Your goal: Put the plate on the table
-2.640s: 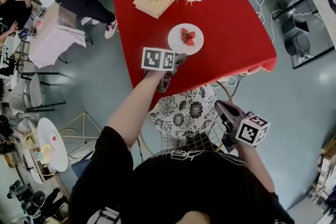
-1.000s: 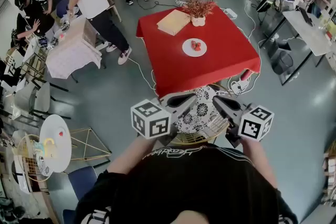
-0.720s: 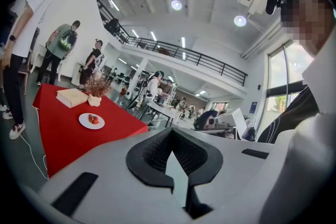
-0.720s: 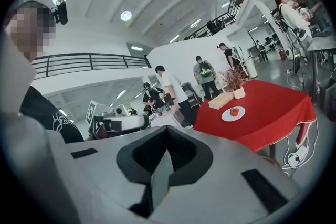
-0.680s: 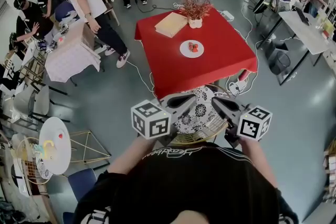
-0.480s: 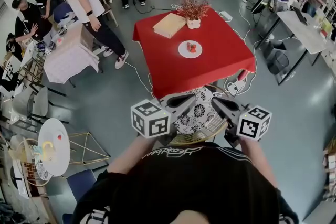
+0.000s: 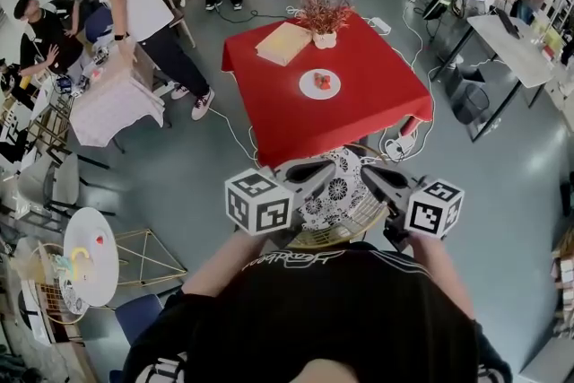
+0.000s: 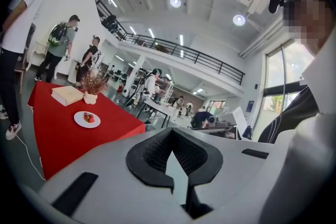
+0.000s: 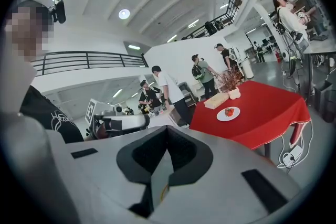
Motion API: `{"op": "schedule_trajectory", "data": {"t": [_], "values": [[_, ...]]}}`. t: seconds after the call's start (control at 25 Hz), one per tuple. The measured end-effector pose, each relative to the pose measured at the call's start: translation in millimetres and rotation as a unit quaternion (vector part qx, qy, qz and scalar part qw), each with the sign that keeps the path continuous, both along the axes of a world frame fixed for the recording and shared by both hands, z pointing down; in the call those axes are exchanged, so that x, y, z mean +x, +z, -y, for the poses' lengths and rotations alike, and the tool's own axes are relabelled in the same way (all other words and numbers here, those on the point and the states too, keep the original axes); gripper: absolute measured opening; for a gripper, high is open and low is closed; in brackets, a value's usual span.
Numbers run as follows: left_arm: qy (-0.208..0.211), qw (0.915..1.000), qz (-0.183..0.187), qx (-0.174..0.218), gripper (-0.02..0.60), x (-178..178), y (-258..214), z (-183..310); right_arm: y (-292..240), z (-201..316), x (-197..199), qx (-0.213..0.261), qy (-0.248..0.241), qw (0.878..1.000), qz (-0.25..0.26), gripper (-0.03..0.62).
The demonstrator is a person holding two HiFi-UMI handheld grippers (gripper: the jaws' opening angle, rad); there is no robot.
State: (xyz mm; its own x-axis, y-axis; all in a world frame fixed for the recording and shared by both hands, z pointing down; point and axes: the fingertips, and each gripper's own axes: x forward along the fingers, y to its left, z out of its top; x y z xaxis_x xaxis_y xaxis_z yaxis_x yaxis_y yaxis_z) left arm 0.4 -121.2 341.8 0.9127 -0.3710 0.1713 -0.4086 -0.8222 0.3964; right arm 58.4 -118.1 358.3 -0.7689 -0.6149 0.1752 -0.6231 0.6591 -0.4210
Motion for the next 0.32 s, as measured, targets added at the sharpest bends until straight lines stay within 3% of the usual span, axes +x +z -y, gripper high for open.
{"op": "schedule_trajectory", "data": {"t": [0.32], "values": [[0.002, 0.9999, -0.011, -0.012, 0.008, 1.3, 6.4, 6.0, 7.0, 4.7, 0.4, -0.004, 0.002, 1.000, -0.002, 0.008]]}}
